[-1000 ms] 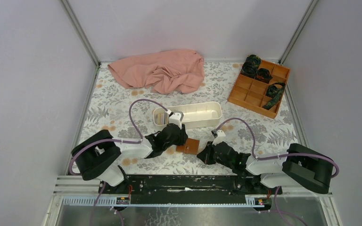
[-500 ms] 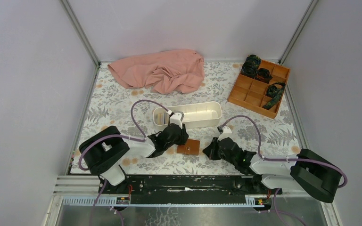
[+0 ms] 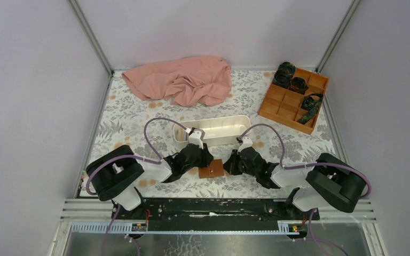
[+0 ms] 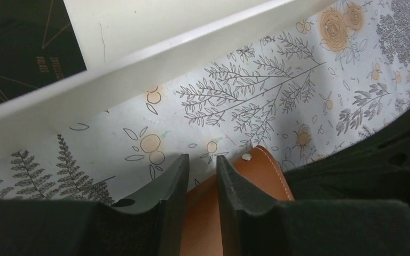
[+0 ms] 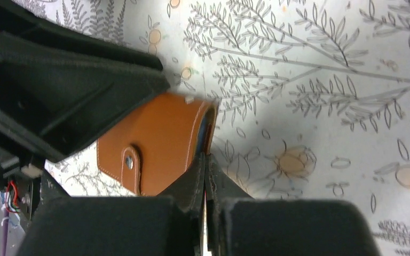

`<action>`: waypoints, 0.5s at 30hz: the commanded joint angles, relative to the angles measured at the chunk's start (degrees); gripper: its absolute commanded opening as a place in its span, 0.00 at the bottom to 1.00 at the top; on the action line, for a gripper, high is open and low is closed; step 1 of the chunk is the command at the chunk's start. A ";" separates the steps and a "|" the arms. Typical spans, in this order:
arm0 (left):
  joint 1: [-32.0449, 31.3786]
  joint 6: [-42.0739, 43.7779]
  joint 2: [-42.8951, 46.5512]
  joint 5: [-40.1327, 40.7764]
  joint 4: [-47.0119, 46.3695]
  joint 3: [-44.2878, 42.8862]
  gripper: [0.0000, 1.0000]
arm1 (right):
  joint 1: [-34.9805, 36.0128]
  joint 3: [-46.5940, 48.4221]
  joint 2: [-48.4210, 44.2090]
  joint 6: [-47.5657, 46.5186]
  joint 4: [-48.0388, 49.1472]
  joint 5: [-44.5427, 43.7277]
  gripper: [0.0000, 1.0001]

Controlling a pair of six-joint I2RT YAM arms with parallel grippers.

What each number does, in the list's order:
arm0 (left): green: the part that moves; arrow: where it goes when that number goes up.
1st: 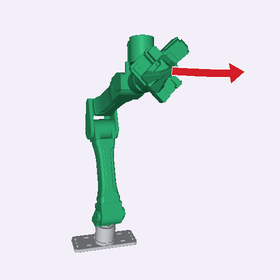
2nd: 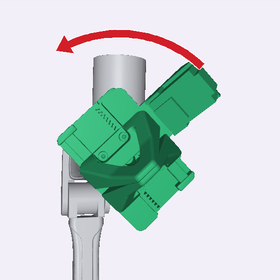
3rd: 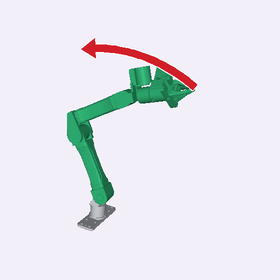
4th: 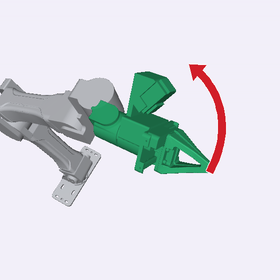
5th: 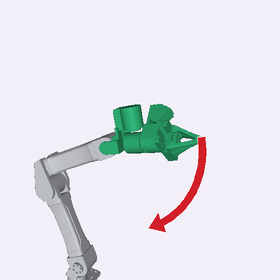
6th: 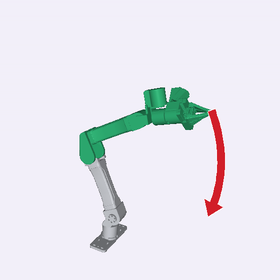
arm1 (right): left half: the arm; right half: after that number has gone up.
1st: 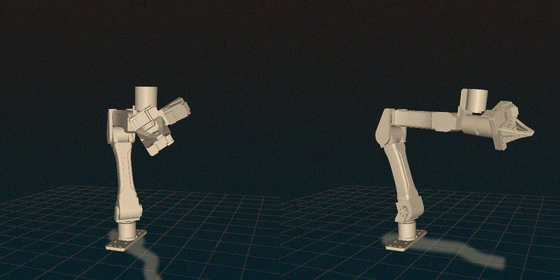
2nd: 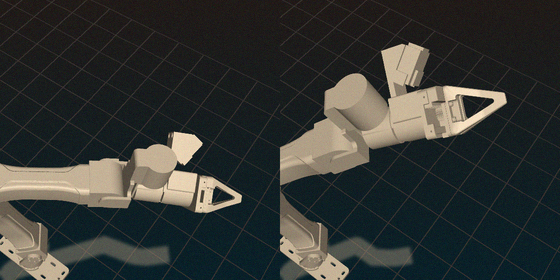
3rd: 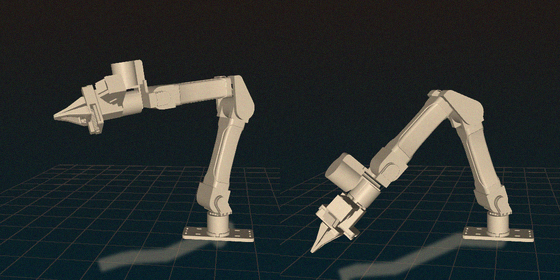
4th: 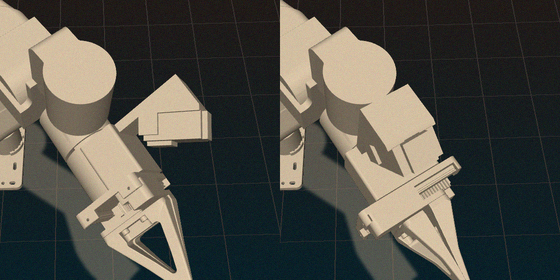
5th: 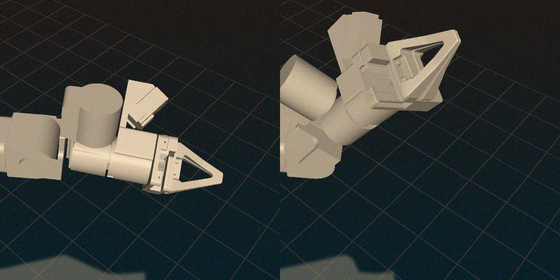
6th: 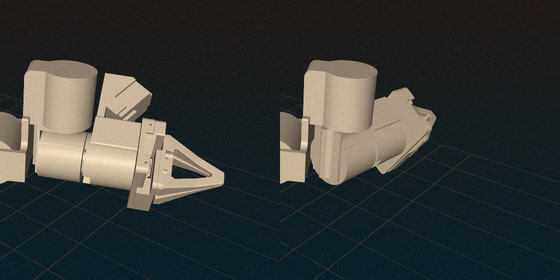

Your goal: Take the credit cards out of the card holder

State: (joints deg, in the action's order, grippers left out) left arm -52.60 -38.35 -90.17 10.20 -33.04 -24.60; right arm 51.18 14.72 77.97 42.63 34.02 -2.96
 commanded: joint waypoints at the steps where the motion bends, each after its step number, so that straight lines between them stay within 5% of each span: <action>1: -0.88 -1.26 0.26 -1.82 3.65 2.52 0.33 | -2.15 4.91 3.61 -3.18 2.10 3.32 0.00; 10: -1.92 -2.52 4.22 -1.73 5.01 4.26 0.33 | -7.86 13.89 8.32 -7.79 -0.85 7.45 0.00; 15: -1.94 -1.23 6.28 1.59 8.47 3.26 0.33 | -8.00 13.54 1.54 -9.59 -3.97 5.49 0.00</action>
State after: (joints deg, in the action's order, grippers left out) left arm -54.19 -40.40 -85.23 9.52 -30.04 -21.43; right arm 43.53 27.24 85.25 36.12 32.25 2.70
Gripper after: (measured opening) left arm 0.331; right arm 0.011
